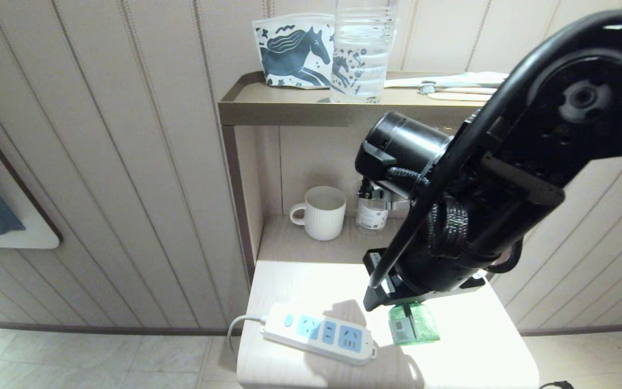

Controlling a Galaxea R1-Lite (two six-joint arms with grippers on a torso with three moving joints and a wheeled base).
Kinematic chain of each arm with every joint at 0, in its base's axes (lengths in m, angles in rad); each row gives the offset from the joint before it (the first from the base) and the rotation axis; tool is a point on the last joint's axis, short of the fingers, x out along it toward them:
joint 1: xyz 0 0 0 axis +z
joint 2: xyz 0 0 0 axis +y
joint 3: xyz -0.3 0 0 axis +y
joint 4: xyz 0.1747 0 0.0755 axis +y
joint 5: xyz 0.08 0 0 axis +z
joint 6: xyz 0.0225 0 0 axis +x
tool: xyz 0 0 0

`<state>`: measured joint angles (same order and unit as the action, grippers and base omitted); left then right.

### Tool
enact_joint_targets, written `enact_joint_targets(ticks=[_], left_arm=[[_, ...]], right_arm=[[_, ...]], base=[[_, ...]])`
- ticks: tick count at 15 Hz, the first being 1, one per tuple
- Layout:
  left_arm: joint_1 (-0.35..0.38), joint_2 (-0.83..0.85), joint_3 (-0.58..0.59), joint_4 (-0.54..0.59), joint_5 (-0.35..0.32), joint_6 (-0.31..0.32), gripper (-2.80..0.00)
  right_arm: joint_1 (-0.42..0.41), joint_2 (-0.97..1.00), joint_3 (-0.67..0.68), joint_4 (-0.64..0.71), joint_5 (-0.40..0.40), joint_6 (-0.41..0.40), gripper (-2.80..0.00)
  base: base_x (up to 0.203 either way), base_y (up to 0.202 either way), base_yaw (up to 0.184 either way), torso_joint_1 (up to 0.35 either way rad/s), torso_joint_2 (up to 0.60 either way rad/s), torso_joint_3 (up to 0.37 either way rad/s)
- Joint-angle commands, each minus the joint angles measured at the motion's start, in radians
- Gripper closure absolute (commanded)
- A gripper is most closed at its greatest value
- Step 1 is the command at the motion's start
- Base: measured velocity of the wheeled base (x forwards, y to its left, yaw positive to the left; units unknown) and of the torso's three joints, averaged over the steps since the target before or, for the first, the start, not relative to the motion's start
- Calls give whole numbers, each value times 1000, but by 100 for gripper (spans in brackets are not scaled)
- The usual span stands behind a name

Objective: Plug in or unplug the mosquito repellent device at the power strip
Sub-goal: Insert the plug into the socket

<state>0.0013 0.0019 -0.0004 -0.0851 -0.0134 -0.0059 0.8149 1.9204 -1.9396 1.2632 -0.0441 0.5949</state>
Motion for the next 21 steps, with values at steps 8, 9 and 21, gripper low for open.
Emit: enact_joint_targets(ticks=[8, 9, 21], left_arm=[[0, 0, 0, -1, 0, 0, 0], [0, 0, 0, -1, 0, 0, 0], [0, 0, 0, -1, 0, 0, 0]], right_arm=[[19, 188, 0, 15, 4, 9, 0], [26, 199, -2, 15, 12, 16, 0], [32, 235, -4, 12, 112, 86, 0]], base=[[0, 0, 0, 14, -24, -13], [0, 0, 0, 0, 0, 0], [0, 0, 0, 0, 0, 0]])
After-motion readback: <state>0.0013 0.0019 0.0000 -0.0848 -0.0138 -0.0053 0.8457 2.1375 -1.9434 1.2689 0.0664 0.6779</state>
